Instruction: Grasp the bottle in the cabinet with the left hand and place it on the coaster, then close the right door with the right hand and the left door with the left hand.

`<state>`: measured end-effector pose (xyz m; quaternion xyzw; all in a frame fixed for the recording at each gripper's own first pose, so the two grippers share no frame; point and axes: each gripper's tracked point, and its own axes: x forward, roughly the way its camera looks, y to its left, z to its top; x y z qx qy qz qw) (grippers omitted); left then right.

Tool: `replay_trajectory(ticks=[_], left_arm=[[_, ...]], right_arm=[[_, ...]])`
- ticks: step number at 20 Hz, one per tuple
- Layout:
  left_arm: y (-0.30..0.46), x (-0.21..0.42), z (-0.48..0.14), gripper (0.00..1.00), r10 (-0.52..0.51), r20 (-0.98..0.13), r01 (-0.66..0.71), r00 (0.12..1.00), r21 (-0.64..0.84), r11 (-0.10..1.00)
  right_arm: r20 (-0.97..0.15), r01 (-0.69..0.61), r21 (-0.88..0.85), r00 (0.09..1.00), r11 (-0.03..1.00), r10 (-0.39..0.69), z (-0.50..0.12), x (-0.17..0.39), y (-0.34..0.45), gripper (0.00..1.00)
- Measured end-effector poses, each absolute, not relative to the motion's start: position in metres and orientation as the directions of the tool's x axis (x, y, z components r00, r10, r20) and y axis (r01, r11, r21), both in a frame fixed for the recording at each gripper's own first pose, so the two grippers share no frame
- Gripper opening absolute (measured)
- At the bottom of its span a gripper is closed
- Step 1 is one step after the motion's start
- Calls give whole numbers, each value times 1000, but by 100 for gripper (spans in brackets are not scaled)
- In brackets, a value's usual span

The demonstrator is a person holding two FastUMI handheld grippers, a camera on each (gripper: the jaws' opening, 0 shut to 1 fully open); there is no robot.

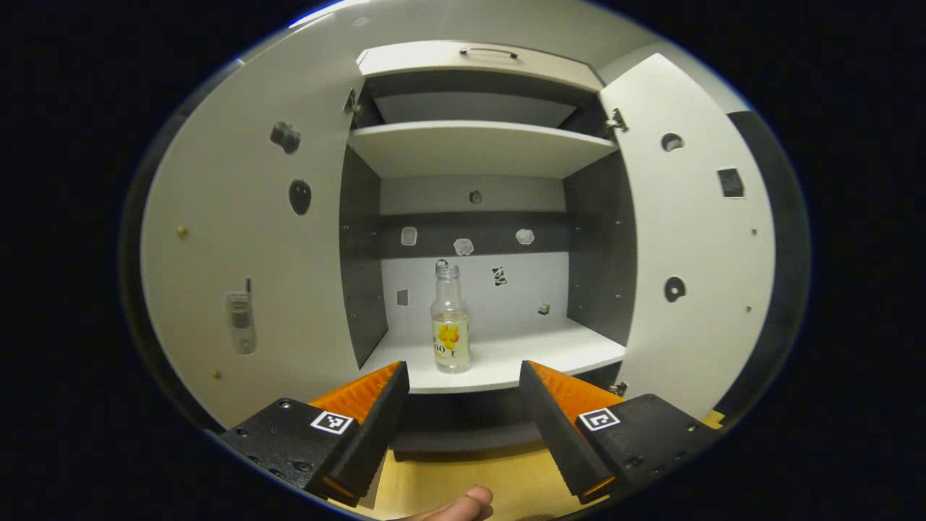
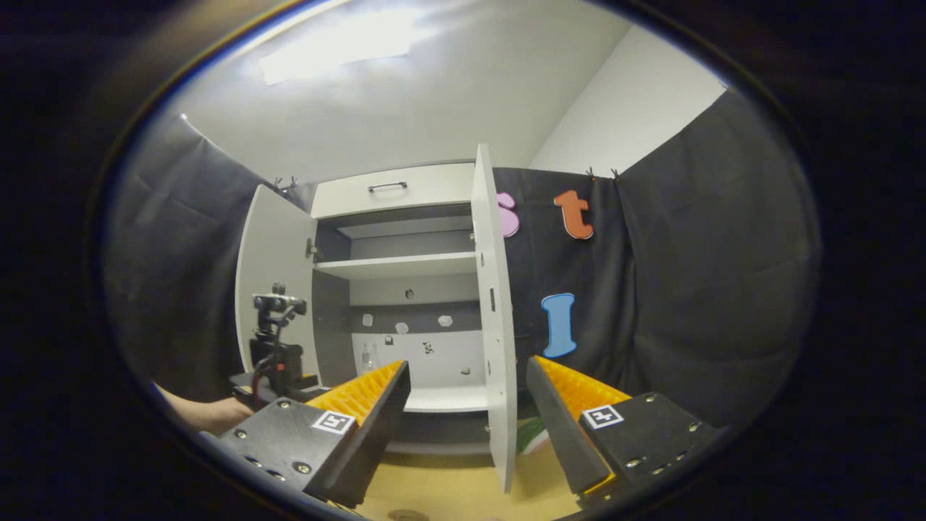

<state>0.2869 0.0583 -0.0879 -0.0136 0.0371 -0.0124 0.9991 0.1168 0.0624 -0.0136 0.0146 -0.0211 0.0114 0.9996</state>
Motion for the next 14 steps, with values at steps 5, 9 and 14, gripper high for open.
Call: replay_trajectory(ticks=[5, 9, 14], left_arm=[[68, 380, -102, 97, -3, -71, 0, 997, -39, 999], [71, 434, -108, 97, 16, -70, -18, 997, -28, 999], [76, 481, -121, 97, 34, -102, -38, 994, -46, 998]], right_arm=[[42, -7, 15, 999, 1000, 6, -16, 134, 64, 98], [14, 8, -3, 1000, 1000, -8, -23, 141, 65, 98], [-7, 52, -47, 999, 998, -52, -37, 163, 61, 98]])
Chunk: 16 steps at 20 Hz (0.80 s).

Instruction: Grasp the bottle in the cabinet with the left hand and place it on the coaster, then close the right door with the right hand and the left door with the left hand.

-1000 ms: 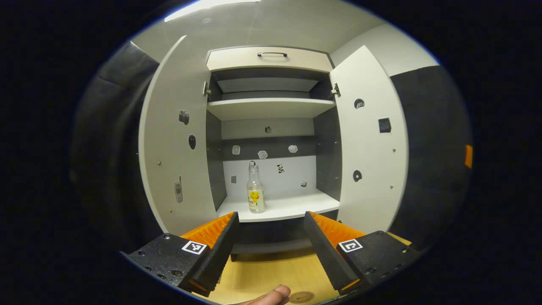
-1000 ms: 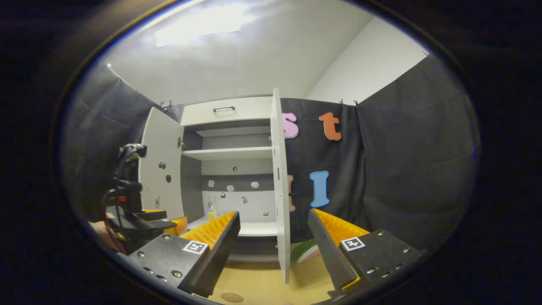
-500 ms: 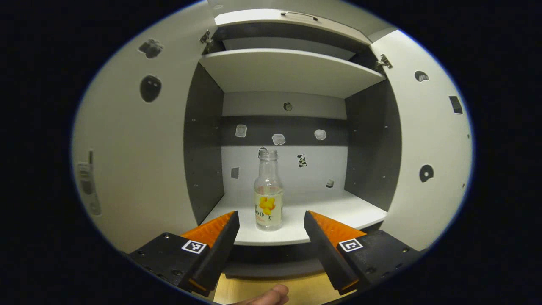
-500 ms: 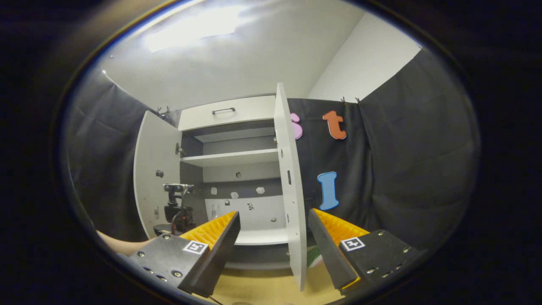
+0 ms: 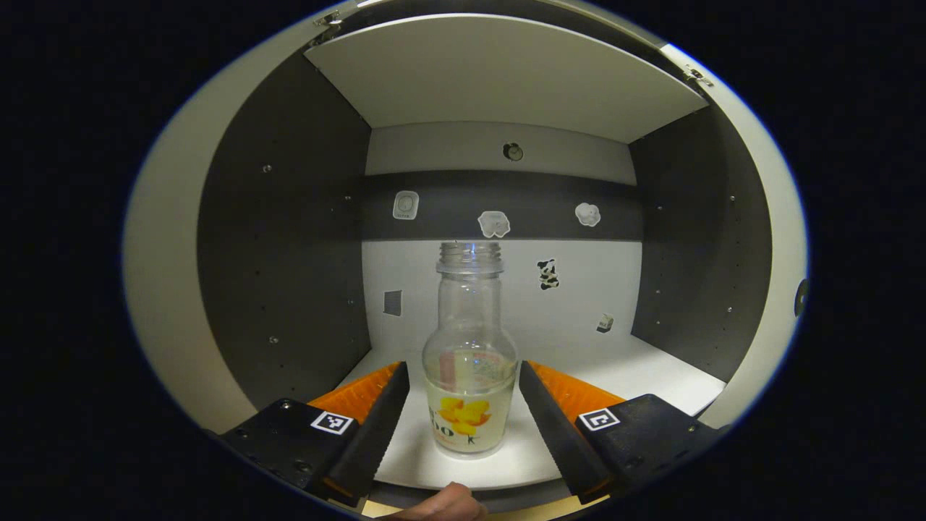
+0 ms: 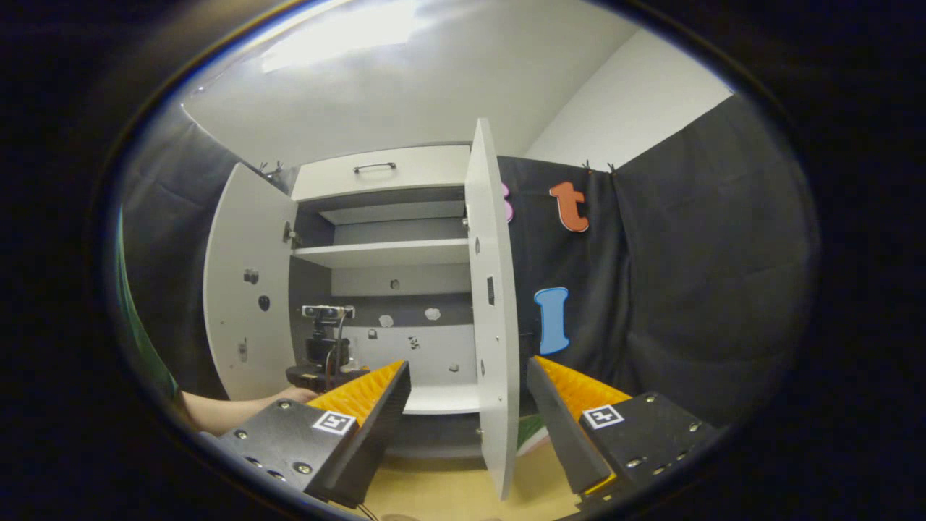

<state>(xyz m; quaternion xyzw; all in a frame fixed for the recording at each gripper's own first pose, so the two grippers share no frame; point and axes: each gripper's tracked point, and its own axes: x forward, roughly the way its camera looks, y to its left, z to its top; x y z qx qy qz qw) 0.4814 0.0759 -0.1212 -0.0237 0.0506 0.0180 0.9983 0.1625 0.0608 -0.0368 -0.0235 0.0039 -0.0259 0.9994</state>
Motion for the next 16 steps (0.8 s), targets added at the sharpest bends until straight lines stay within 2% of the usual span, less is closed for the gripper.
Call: replay_trajectory(ticks=[3, 5, 6, 11, 16], left_arm=[[82, 495, -124, 97, 71, -125, -76, 990, -38, 996], [69, 503, -121, 95, -4, -131, -3, 991, -55, 998], [65, 502, -115, 82, -33, -114, 26, 993, -63, 998], [64, 471, -92, 80, -40, -97, 31, 994, -87, 996], [51, 412, -67, 80, -81, -86, 68, 993, -144, 987]], right_arm=[[-22, 54, -69, 998, 996, -56, -42, 158, 63, 98], [-40, 67, -61, 997, 996, -69, -44, 153, 59, 98], [-43, 71, -56, 996, 996, -73, -44, 143, 57, 98], [-33, 98, -49, 994, 994, -100, -39, 102, 48, 98], [-4, 119, 7, 993, 993, -119, -21, 50, 36, 98]])
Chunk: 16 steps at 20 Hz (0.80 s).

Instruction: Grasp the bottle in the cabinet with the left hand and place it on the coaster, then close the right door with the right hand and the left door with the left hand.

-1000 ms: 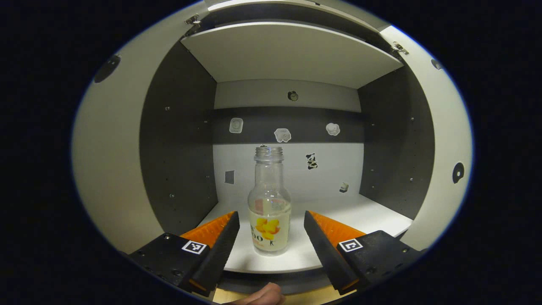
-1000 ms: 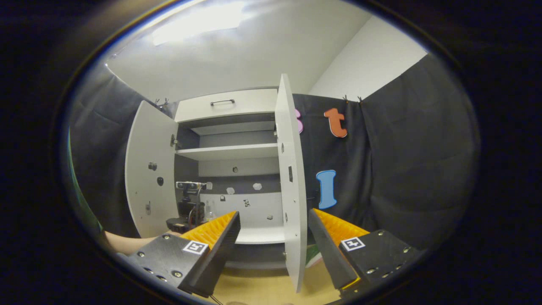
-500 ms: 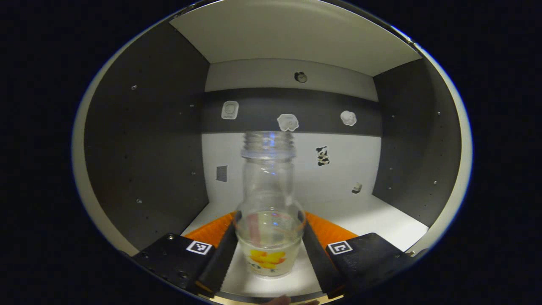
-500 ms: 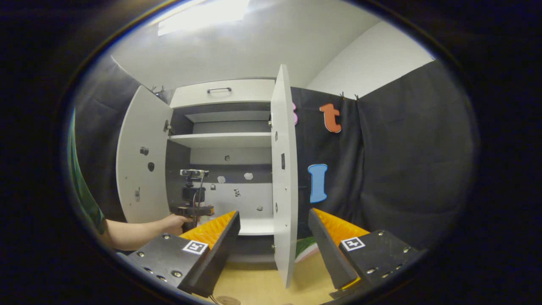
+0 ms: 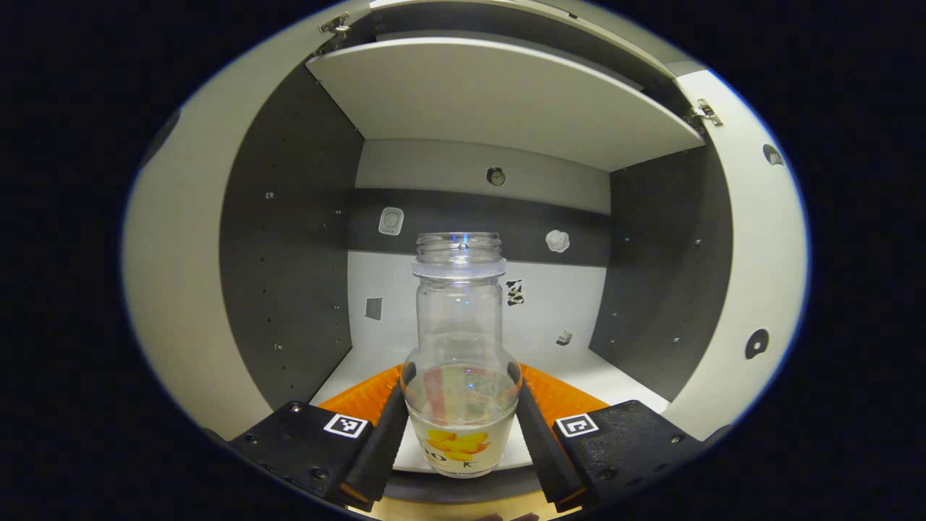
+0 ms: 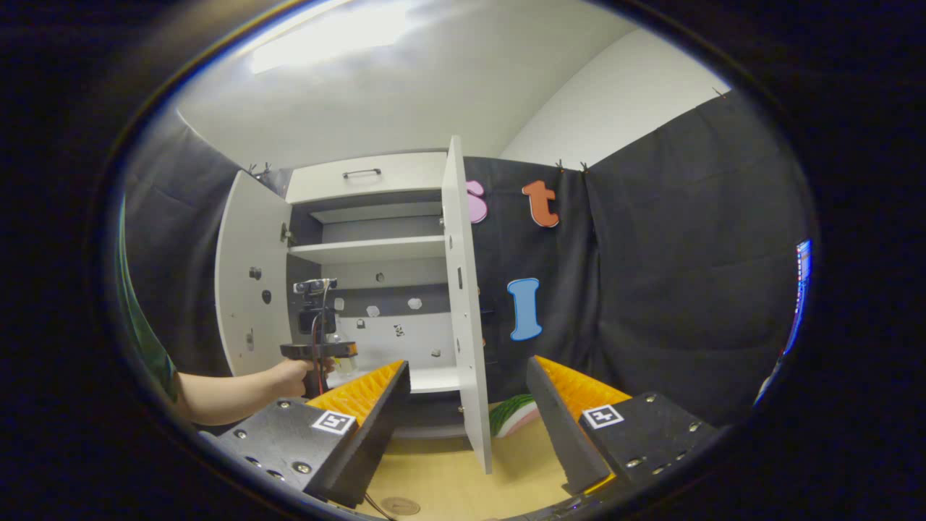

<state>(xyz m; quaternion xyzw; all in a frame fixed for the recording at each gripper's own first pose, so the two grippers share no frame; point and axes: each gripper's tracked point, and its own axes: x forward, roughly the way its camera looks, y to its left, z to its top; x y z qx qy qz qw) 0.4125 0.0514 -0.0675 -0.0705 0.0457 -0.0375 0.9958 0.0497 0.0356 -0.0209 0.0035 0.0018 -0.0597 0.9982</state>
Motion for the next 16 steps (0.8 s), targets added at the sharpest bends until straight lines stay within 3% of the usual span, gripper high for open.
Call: replay_trajectory(ticks=[6, 7, 8, 9, 10, 14, 15, 16], left_arm=[[39, 329, -38, 79, -111, -22, 107, 994, -138, 985], [36, 316, -36, 79, -124, -12, 121, 992, -140, 983], [35, 302, -35, 80, -131, -5, 129, 991, -144, 981], [36, 287, -37, 80, -133, -4, 131, 991, -148, 980], [37, 272, -42, 79, -126, -6, 124, 992, -159, 980], [25, 220, -60, 80, -181, 58, 189, 982, -211, 959], [25, 209, -69, 79, -183, 62, 192, 981, -204, 960], [23, 198, -85, 80, -180, 43, 185, 983, -201, 962]], right_arm=[[10, 112, 26, 994, 993, -112, -10, -8, 24, 98], [10, 110, 25, 994, 994, -110, -9, -15, 21, 93], [10, 109, 22, 994, 994, -109, -8, -20, 18, 98], [3, 107, 22, 994, 994, -107, -8, -24, 15, 93], [-4, 101, 24, 995, 995, -101, -10, -30, 13, 100], [-23, 65, 23, 998, 998, -64, -16, -34, 15, 93], [-33, 55, 19, 998, 998, -54, -21, -35, 16, 98], [-45, 45, 16, 998, 999, -44, -26, -41, 18, 93]])
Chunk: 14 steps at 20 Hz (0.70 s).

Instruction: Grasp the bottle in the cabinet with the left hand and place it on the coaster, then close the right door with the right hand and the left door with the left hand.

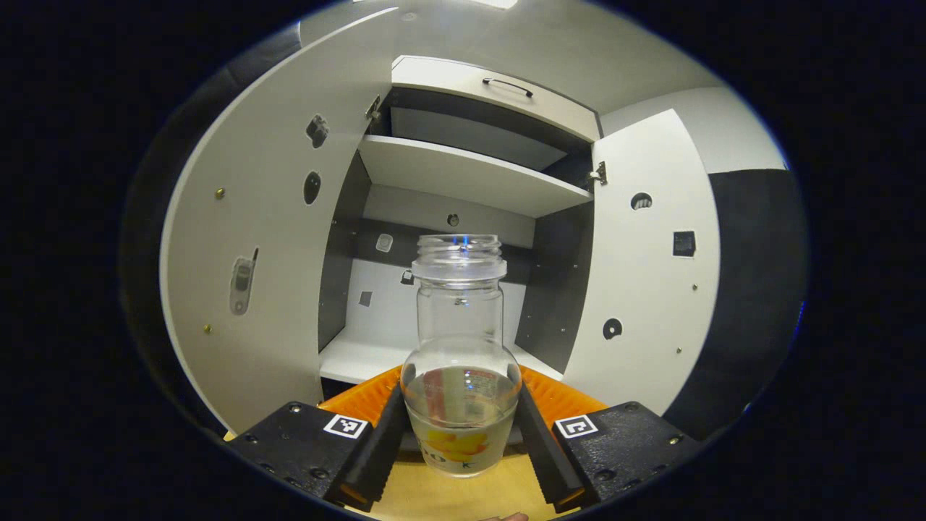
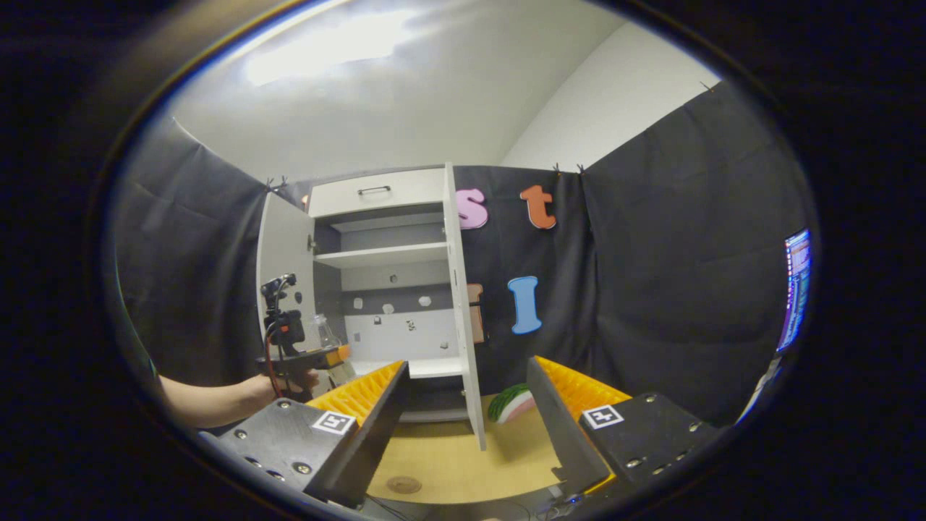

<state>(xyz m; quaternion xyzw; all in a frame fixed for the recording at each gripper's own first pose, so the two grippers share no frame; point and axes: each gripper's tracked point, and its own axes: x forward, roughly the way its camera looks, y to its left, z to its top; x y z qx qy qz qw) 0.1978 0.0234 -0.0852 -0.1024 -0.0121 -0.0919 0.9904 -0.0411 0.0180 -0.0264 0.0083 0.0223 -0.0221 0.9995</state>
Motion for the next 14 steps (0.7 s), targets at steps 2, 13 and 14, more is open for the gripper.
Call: replay_trajectory(ticks=[2, 13, 14], left_arm=[[20, 180, -115, 79, -184, 4, 180, 983, -219, 959], [-29, 128, -296, 80, -315, -111, 295, 943, -167, 941], [-40, 122, -313, 80, -348, -136, 328, 927, -154, 932]], right_arm=[[-59, 28, 7, 998, 1000, -27, -37, -44, 21, 98], [-55, -139, 21, 989, 990, 139, -63, 7, 79, 99], [-45, -150, 26, 987, 988, 151, -61, 15, 82, 99]])
